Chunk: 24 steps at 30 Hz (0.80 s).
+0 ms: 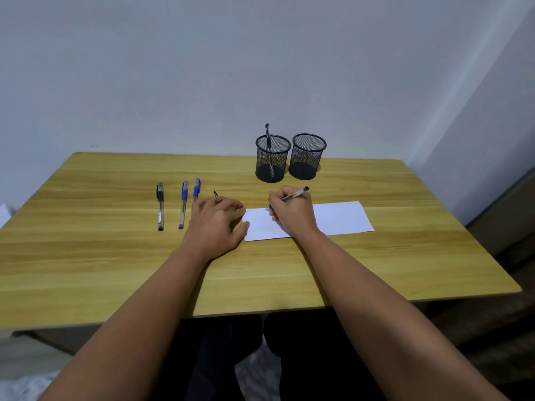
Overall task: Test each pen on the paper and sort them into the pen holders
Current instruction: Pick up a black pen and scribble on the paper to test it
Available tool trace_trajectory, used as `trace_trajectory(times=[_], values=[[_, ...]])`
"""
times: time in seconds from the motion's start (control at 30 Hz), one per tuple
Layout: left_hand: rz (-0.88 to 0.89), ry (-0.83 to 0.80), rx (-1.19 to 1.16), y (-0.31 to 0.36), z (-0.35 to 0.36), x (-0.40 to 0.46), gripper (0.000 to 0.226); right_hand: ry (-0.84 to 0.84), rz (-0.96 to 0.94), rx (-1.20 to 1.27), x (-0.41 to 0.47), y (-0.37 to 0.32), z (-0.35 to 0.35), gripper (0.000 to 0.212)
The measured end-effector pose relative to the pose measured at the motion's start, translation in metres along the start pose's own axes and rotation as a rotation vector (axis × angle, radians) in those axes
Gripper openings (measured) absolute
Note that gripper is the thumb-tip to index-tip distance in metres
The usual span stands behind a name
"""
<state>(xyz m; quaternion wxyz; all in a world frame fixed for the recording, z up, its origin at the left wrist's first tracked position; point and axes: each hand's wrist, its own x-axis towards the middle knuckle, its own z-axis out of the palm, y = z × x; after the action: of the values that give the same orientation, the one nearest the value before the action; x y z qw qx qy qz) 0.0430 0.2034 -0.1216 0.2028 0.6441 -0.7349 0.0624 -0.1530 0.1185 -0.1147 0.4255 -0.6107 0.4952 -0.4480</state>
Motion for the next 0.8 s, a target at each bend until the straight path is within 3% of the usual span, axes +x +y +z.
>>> trace_trajectory(times=[0.3,0.5,0.8], values=[[0.007,0.015,-0.007,0.0009,0.0004,-0.0010,0.046,0.033,0.047,0.076,-0.0014,-0.0011,-0.0044,0.040],[0.003,-0.006,0.001,0.0010,-0.0001,-0.0004,0.048,0.025,-0.025,-0.004,-0.0017,-0.0016,-0.0024,0.039],[0.002,-0.006,0.009,0.0005,-0.0002,-0.0006,0.048,0.063,0.012,-0.018,-0.0007,-0.0010,-0.0025,0.038]])
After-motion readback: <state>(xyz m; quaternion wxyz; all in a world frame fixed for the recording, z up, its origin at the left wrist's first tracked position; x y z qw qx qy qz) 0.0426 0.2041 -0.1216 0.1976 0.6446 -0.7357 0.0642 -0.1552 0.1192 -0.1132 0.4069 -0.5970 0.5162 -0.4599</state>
